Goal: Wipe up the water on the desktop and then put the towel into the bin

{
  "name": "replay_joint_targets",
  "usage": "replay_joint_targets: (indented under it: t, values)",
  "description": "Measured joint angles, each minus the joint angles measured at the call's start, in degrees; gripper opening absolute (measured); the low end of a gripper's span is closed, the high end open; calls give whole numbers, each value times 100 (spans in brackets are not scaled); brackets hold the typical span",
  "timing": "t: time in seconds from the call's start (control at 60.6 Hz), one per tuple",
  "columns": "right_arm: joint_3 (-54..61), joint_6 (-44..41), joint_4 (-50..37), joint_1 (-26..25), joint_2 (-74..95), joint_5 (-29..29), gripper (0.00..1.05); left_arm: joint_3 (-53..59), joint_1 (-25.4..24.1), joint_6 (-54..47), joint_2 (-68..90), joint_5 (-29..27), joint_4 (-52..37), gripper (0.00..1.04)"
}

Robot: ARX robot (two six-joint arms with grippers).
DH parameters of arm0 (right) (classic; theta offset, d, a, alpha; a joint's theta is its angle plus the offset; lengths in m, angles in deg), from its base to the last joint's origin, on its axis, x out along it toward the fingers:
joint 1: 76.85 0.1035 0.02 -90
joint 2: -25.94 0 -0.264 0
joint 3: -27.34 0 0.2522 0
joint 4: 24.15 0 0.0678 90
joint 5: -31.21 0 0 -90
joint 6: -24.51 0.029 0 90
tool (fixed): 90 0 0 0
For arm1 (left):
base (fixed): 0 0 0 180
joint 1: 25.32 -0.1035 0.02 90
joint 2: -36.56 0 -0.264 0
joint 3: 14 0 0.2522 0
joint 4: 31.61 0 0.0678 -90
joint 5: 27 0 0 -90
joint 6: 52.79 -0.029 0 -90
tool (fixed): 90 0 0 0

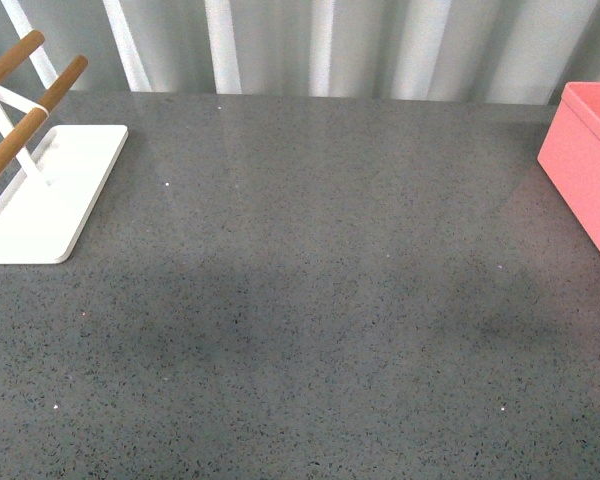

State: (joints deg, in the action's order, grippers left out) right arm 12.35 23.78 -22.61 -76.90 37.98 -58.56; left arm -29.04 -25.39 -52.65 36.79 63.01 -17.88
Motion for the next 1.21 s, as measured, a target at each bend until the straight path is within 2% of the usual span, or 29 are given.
replay_joint_targets:
  t: [0.182, 0.264, 0.528, 0.809, 0.875, 1.057, 1.205]
  values:
    - [0, 4, 313, 0, -306, 0, 3, 0, 0, 0, 0, -2, 0, 98]
    - [2, 11, 1158, 0, -955, 0, 3, 0, 0, 0, -2, -2, 0, 98]
    - [0, 11, 1217, 0, -1178, -11, 3, 0, 0, 0, -4, -2, 0, 98]
    - [0, 13, 1220, 0, -1178, -13, 51, 0, 0, -2, -4, 0, 0, 98]
    - [0, 13, 1220, 0, -1178, -13, 67, 0, 0, -2, -4, -2, 0, 98]
    - [0, 15, 1220, 0, -1178, -13, 99, 0, 0, 0, -4, -2, 0, 98]
    - [0, 20, 1220, 0, -1178, -13, 98, 0, 0, 0, -4, -2, 0, 98]
